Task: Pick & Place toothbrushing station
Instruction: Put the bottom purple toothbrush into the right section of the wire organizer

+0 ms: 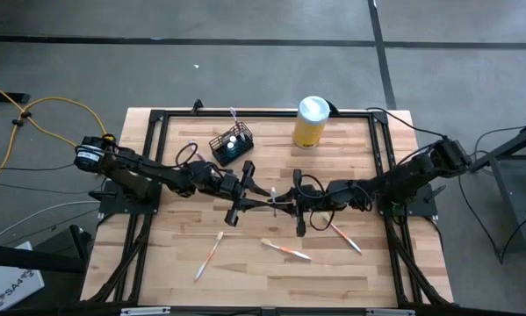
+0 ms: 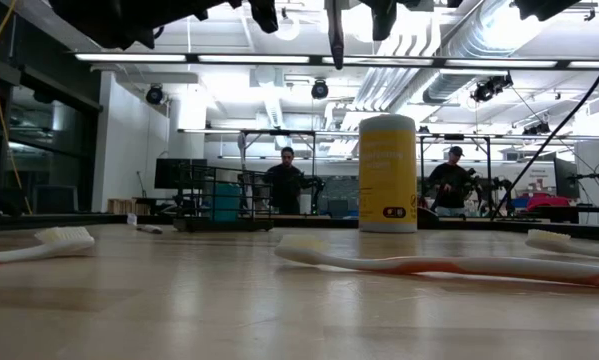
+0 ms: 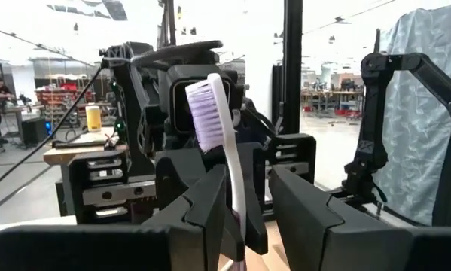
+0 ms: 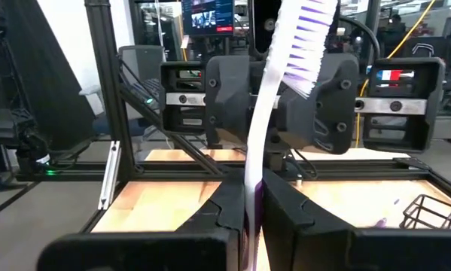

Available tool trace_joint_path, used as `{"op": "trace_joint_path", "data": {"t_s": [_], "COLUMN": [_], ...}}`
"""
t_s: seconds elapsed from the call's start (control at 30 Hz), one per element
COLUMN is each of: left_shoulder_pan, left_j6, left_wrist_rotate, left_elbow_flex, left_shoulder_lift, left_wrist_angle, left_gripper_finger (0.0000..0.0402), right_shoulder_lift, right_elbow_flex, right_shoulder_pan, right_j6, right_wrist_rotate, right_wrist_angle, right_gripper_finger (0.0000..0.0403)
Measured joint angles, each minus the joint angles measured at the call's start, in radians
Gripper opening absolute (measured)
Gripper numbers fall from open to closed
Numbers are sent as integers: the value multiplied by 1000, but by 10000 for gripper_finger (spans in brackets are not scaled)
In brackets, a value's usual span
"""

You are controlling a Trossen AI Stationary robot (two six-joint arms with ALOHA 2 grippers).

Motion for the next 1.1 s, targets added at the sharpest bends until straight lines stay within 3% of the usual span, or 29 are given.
{"op": "trace_joint_path", "data": {"t_s": [0.57,0.9,1.1], "left_shoulder_pan": [36,33,32], "left_j6": [-6,-6,-5], "left_wrist_rotate": [56,37,-13], "left_elbow_flex": [94,95,95], "left_shoulder_lift": [74,69,44], "left_wrist_angle": [-37,-53,-143], "left_gripper_finger": [104,104,104], "right_shoulder_lift": [0,0,0], "right_elbow_flex": [0,0,0], "right_shoulder_pan": [-42,-25,7], "right_j6": [0,0,-9], "right_wrist_rotate": [-50,42,107], "right_wrist_angle": [1,-37,-57], "right_gripper_finger": [16,16,16]}}
